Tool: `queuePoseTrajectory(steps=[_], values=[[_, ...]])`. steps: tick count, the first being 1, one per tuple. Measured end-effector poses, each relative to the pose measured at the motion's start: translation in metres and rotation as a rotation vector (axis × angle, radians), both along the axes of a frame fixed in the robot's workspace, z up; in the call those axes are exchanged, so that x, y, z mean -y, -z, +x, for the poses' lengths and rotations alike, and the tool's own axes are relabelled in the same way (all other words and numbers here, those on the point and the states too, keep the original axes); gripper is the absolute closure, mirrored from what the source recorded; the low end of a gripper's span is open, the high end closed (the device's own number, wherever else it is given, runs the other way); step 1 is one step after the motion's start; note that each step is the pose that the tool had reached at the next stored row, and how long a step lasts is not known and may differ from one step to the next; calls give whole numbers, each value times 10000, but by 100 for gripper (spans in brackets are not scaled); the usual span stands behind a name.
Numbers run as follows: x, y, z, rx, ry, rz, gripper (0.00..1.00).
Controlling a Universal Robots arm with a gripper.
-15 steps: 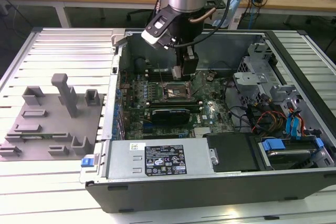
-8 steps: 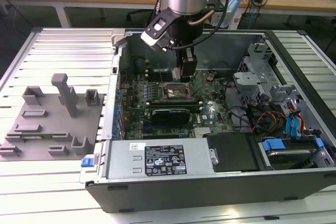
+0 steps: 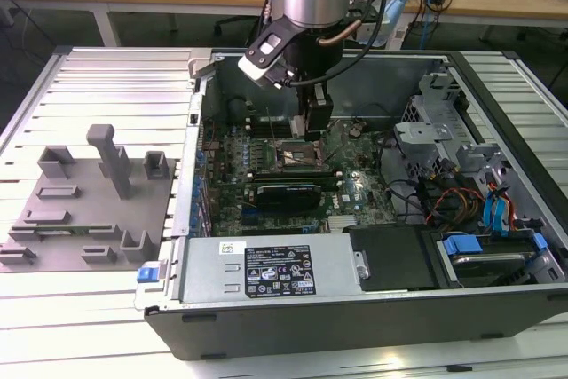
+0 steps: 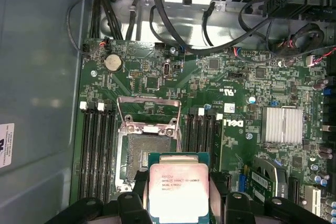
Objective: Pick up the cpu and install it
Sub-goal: 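Place the cpu into insertion slot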
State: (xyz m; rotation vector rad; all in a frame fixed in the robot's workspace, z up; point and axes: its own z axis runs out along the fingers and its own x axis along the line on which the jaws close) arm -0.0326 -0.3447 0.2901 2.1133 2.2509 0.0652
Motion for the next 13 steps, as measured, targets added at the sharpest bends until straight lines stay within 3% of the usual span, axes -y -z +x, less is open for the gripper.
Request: queuePoseTrajectory(steps=[13], values=[[-14,48,-10,2,2,3,45]])
